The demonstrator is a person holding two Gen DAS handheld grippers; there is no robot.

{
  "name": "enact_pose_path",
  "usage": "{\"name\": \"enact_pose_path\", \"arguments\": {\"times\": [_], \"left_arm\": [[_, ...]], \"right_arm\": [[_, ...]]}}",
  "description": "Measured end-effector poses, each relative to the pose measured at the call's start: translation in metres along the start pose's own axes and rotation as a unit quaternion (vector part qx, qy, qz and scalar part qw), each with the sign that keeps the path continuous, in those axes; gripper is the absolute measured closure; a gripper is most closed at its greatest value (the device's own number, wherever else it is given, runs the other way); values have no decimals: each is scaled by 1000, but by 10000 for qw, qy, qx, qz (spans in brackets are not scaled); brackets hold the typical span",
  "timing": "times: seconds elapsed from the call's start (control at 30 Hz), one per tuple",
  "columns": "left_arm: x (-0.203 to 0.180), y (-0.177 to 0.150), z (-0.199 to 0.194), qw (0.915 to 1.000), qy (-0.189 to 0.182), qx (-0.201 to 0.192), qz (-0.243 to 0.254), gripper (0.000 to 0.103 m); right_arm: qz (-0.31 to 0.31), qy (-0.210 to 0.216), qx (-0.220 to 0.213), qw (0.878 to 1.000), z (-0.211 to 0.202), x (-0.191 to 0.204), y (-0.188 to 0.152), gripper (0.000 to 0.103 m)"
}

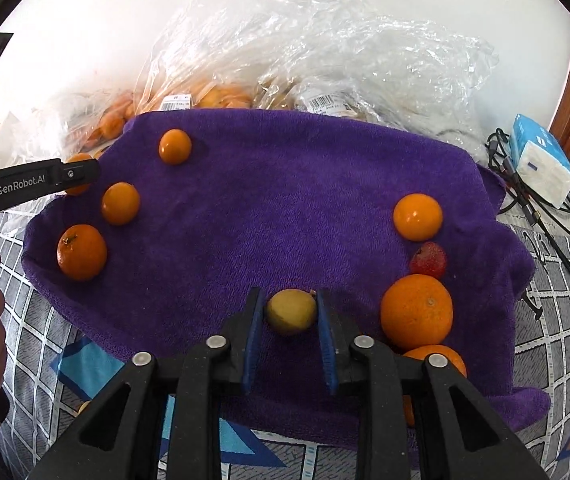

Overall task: Organize fruits
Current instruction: 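Carry the mandarin and yellow-green fruit over the purple towel and lower them, then open both grippers to release the fruits on the towel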

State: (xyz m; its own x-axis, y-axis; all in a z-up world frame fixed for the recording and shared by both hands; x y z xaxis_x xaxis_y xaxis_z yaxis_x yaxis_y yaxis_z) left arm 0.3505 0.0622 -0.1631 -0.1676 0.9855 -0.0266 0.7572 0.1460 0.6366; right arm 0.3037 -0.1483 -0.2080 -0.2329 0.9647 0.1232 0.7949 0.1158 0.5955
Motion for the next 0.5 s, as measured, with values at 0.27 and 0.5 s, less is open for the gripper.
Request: {"name": "enact_pose_path", "arguments": {"times": [0.27, 0.5], "left_arm": [[-2, -4, 10, 9998, -106, 144, -85, 73], [1, -3, 4, 9991, -240, 301, -159, 73]], "right_arm": [[-41, -146, -59, 9999, -14, -1, -4, 56], [169, -213, -152, 9995, -30, -9, -9, 55]]}}
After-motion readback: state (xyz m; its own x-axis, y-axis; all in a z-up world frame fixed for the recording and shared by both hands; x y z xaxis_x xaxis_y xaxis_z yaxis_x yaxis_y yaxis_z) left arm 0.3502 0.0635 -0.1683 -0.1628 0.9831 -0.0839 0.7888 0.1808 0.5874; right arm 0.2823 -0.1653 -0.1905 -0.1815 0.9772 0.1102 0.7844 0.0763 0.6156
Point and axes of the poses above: each gripper's, at about its wrist camera, not at the fingertips, and z roughly the way its jaws point, x to its left, y to its top, the point moved 3 cm from there along z, roughly the way its jaws point, and after that the axes turned 6 degrees about y, right-handed, at the moved point
